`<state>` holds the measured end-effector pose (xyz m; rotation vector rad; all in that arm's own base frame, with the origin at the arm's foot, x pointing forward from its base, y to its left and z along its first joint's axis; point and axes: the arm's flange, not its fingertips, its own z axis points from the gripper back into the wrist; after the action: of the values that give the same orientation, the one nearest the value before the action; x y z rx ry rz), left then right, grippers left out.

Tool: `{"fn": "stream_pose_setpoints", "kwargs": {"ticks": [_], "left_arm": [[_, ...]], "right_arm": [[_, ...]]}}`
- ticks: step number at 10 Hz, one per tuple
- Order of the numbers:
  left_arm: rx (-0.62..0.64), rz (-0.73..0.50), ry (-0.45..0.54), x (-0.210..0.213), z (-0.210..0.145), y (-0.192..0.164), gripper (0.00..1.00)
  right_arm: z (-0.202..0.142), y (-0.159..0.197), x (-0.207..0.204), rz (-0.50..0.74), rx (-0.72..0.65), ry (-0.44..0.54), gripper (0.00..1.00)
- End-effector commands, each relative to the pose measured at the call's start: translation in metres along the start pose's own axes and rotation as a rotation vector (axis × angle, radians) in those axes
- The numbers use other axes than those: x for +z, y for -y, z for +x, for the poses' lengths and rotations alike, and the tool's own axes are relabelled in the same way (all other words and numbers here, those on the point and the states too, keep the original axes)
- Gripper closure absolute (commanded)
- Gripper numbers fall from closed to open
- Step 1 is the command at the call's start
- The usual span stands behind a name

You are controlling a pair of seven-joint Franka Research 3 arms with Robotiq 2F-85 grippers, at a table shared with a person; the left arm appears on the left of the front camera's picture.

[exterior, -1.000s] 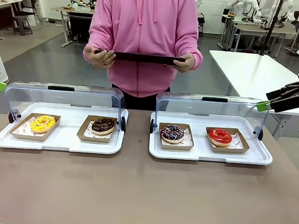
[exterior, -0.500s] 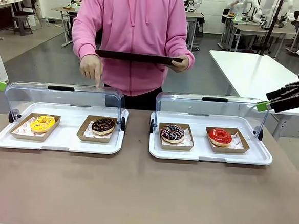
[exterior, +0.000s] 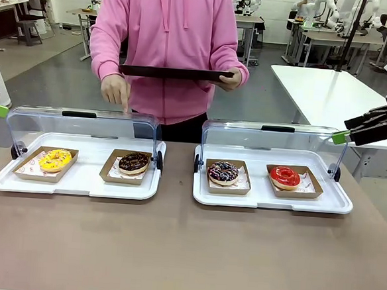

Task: Provide the desired donut to the person.
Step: Pick up and lift the Paper togo box containing the Donut pointed at by the person.

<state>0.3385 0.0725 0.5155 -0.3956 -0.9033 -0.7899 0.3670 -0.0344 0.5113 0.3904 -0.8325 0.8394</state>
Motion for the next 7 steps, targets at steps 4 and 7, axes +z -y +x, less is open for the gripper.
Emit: {"fn": "stream_pose_setpoints", "kwargs": {"ticks": [4,7], "left_arm": [[-0.001,-0.008,0.007,0.0,-0.001,-0.001,0.0],[-0.129,-0.005,-0.1,-0.013,0.02,0.021,0.0]], "right_arm": [[-0.001,0.0,-0.001,0.012,0.01,-0.001,0.0],[-0.001,0.0,-0.001,0.012,0.01,-0.001,0.0]]}}
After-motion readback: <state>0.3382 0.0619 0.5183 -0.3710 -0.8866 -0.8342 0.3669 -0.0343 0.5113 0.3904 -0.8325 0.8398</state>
